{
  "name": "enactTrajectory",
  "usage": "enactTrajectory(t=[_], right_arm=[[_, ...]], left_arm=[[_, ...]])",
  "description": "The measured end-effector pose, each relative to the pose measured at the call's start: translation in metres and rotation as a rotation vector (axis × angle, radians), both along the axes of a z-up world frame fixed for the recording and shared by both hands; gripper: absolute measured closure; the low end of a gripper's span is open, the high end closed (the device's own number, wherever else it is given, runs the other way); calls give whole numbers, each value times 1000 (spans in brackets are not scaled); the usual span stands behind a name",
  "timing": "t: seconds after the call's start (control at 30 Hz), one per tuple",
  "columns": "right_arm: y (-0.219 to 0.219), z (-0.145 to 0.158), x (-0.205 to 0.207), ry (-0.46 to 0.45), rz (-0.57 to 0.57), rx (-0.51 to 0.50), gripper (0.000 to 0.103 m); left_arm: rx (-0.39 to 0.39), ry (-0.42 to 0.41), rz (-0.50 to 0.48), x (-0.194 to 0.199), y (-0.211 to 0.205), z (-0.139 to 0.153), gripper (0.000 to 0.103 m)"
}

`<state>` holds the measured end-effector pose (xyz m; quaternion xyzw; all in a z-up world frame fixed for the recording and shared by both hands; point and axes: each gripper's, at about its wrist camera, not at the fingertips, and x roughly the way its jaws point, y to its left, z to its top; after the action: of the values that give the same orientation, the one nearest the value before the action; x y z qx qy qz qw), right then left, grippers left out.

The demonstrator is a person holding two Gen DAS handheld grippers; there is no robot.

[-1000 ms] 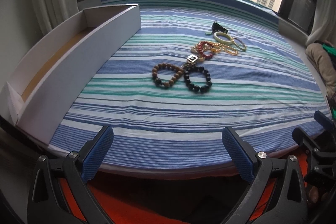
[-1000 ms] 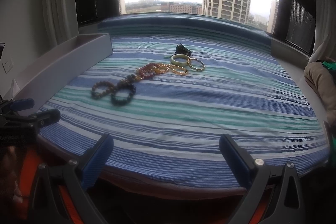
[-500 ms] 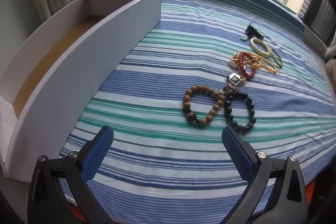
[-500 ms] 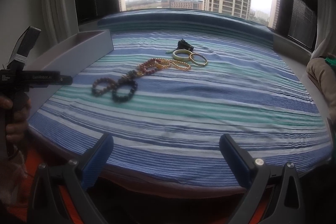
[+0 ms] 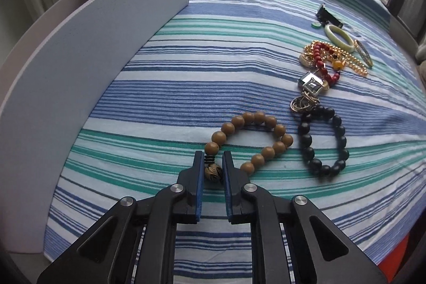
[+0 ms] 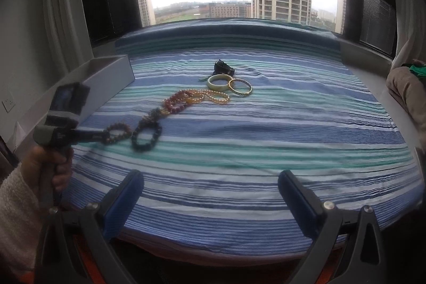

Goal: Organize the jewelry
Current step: 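Grasp the wooden bead bracelet with the left tool while the right tool grasps the black bead bracelet, then carry both bracelets into the white box and open both tools to release them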

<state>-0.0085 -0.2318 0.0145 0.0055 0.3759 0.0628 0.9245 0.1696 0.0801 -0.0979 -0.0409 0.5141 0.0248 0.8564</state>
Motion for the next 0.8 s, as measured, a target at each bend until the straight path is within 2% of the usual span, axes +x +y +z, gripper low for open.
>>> enactTrajectory(t=[0.03,0.1,0.2,0.27,0.3,0.33,0.43,0.53,0.57,0.63,0.7,0.8], right_arm=[[0,-5,18,37,62,29,1],[2,-24,57,166,140,112,1],[19,-58,106,324,162,189,1],[38,-73,131,376,159,225,22],[48,-79,143,401,156,235,45],[59,-84,154,417,157,245,53],[91,-96,178,419,152,163,60],[113,-116,189,453,152,31,60],[117,-115,188,419,159,-8,62],[122,-113,188,407,160,-90,91],[116,-106,188,424,163,-54,91],[113,-68,180,370,190,-32,91]], left_arm=[[-27,-8,10,-5,7,6,91],[-61,-30,28,-14,20,17,91],[-112,-52,54,-29,39,31,91],[-134,-61,69,-38,48,39,91],[-135,-68,75,-41,52,42,91],[-136,-73,83,-44,56,45,91],[-150,-89,99,-49,65,51,91],[-163,-106,106,-53,69,56,91],[-168,-112,107,-54,70,58,91],[-181,-119,111,-56,73,63,91],[-193,-133,110,-59,77,73,92],[-191,-172,115,-66,87,99,92]])
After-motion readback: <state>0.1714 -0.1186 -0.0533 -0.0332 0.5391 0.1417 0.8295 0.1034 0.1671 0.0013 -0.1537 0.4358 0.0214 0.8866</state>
